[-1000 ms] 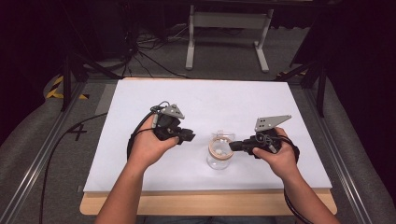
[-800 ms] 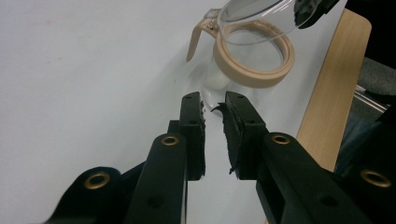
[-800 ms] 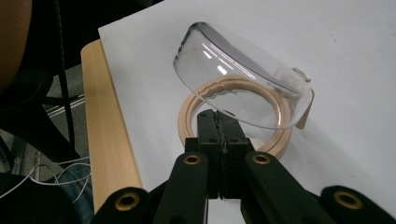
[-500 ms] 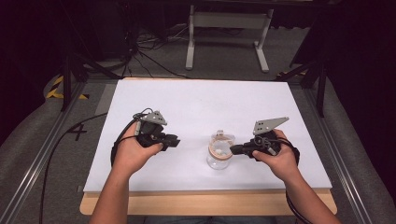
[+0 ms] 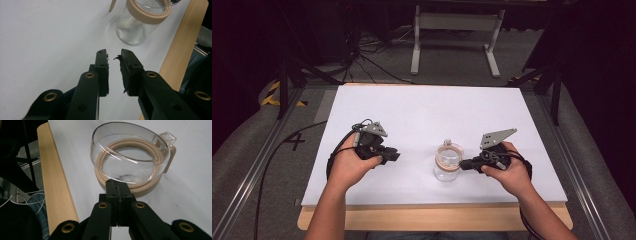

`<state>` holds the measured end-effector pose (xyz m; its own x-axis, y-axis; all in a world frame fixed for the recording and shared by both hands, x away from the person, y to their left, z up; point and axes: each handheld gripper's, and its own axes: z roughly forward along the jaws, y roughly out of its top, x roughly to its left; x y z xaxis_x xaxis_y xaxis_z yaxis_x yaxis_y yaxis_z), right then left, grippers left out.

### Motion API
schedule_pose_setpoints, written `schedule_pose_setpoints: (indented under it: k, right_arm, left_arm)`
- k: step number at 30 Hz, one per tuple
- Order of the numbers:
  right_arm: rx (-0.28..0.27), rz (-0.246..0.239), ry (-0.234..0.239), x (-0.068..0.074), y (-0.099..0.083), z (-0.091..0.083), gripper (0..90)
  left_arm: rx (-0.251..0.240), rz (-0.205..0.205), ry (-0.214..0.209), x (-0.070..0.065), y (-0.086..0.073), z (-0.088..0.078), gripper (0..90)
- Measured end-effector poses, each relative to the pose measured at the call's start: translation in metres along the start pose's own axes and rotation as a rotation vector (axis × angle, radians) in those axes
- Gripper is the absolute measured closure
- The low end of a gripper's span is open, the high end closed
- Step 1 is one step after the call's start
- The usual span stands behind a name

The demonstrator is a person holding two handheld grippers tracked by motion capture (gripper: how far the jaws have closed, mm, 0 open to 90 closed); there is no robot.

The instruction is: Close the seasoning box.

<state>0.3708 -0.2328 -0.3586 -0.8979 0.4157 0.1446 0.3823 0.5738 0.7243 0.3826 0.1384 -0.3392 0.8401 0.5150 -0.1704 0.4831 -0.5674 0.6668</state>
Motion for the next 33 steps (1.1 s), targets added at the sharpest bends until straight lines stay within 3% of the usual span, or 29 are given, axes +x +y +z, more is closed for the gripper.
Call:
schedule_pose_setpoints:
  k: [6,12,17,24,33]
  right_arm:
    - [0.039,-0.002,0.001,0.001,-0.001,0.001,90.0]
    - [0.113,0.001,0.019,0.002,-0.003,0.003,90.0]
    - [0.118,0.002,0.018,0.003,-0.003,0.002,90.0]
    - [0.034,0.032,0.009,0.000,0.000,-0.012,84.5]
    - [-0.138,0.049,-0.071,-0.011,0.007,-0.043,70.3]
  left_arm:
    - [0.018,0.003,-0.011,0.000,-0.001,0.002,75.6]
    - [0.021,0.000,-0.016,0.000,-0.002,0.003,74.8]
    - [0.016,0.000,-0.008,0.001,-0.003,0.002,74.1]
    - [-0.015,-0.015,0.017,0.001,-0.005,-0.002,72.3]
    - [-0.051,-0.066,0.061,0.004,-0.019,-0.014,71.2]
